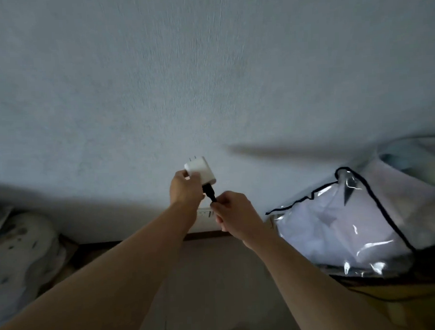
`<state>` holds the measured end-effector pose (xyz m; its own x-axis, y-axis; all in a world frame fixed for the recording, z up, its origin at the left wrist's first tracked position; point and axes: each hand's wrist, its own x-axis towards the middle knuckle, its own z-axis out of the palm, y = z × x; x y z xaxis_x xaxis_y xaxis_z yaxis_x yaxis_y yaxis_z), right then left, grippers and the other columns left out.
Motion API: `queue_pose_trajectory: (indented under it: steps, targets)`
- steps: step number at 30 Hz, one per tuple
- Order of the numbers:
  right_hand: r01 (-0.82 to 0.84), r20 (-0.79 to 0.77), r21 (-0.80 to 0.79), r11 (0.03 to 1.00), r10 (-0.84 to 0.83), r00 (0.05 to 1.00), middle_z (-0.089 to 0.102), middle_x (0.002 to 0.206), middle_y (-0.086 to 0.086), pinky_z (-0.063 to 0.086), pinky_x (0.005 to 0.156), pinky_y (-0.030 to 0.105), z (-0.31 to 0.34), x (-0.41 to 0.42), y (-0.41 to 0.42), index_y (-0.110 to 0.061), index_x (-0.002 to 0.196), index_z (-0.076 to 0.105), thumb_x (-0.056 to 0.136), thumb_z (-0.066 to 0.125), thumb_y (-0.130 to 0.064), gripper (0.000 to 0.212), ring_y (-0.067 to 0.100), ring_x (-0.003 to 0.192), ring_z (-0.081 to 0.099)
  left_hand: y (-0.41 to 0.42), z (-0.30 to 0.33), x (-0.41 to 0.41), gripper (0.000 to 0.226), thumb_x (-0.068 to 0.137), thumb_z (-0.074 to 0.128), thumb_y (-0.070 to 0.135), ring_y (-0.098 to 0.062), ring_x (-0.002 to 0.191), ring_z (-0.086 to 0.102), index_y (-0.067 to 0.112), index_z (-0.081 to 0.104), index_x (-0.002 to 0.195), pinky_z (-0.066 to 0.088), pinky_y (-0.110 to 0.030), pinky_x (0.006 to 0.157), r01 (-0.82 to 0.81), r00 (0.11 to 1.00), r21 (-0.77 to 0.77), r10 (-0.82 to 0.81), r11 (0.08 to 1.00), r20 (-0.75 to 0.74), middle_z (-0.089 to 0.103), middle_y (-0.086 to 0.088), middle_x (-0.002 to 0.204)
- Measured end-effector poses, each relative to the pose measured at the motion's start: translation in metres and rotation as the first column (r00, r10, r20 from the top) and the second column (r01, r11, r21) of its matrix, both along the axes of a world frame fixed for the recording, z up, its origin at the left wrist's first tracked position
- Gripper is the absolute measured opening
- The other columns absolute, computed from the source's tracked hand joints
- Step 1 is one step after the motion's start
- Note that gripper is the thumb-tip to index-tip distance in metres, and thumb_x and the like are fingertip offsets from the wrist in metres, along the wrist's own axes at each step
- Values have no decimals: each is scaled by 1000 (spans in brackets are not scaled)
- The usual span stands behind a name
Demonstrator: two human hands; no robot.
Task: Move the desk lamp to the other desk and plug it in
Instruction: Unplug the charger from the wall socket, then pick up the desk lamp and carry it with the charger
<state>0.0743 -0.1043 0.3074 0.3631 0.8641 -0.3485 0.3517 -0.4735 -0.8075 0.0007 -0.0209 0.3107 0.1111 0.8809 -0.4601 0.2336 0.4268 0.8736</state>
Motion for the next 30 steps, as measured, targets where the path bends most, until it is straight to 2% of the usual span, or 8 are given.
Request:
queue_pose_trajectory:
  steps: [2, 5, 9, 14, 17, 21, 27, 30]
  targets:
    - [4, 67, 50, 999, -7, 998, 60, 74, 9, 46, 66, 36, 25, 1, -9, -9, 85, 58, 88, 50, -15, 11, 18, 59, 52, -8, 27, 1, 37, 96, 42, 12, -24, 90, 62, 6, 44, 132, 52, -28, 66, 9, 998, -1, -8, 1000, 58, 60, -12, 107]
    - [32, 130, 116, 993, -47, 990, 60, 70, 5, 41, 58, 26, 55, 7, -22, -12, 82, 55, 89, 50, -17, 9, 12, 54, 50, -21, 63, 10, 37, 95, 45, 17, -26, 93, 63, 6, 47, 130, 51, -32, 74, 18, 989, -5, -17, 1000, 147, 63, -14, 112]
    - [72, 203, 190, 979, -111, 973, 60, 67, 3, 37, 53, 22, 95, 16, -45, -13, 80, 53, 89, 51, -16, 10, 9, 51, 49, -42, 104, 24, 30, 92, 50, 19, -23, 85, 60, 3, 57, 116, 52, -32, 75, 53, 969, -25, -45, 998, 244, 64, -8, 92]
    - [134, 153, 267, 954, -180, 972, 58, 57, -3, 42, 59, 28, 143, 32, -78, -14, 83, 55, 90, 51, -19, 10, 8, 49, 50, -70, 157, 43, 11, 95, 46, 16, -18, 67, 66, 9, 49, 104, 55, -29, 67, 91, 907, -58, -59, 994, 418, 65, -8, 80]
    - [168, 112, 307, 937, -210, 971, 57, 55, -2, 43, 60, 32, 170, 41, -105, -15, 79, 56, 87, 53, -17, 9, 12, 49, 49, -88, 187, 52, 10, 96, 45, 15, -18, 64, 65, 8, 47, 104, 56, -29, 62, 90, 872, -52, -54, 995, 486, 63, -9, 80]
    - [146, 90, 332, 932, -185, 979, 55, 52, -5, 42, 53, 26, 197, 57, -151, -17, 73, 57, 85, 57, -19, 13, 11, 46, 46, -111, 223, 62, 13, 97, 43, 13, -19, 62, 61, 3, 46, 105, 55, -31, 59, 68, 831, -34, -38, 997, 555, 61, -11, 77]
    - [127, 222, 285, 950, -195, 955, 52, 45, -9, 36, 47, 17, 213, 90, -233, -22, 59, 57, 82, 60, -21, 23, 2, 41, 45, -150, 258, 66, 14, 94, 41, 8, -16, 56, 51, 1, 48, 83, 45, -28, 50, 17, 836, 19, -24, 1000, 548, 55, -10, 70]
    - [148, 358, 238, 960, -228, 905, 53, 51, -8, 37, 52, 18, 215, 111, -269, -20, 63, 61, 81, 62, -21, 19, 4, 48, 48, -165, 263, 64, 12, 95, 40, 14, -15, 54, 46, 5, 47, 99, 38, -26, 48, -11, 870, 81, -30, 997, 491, 53, -8, 69]
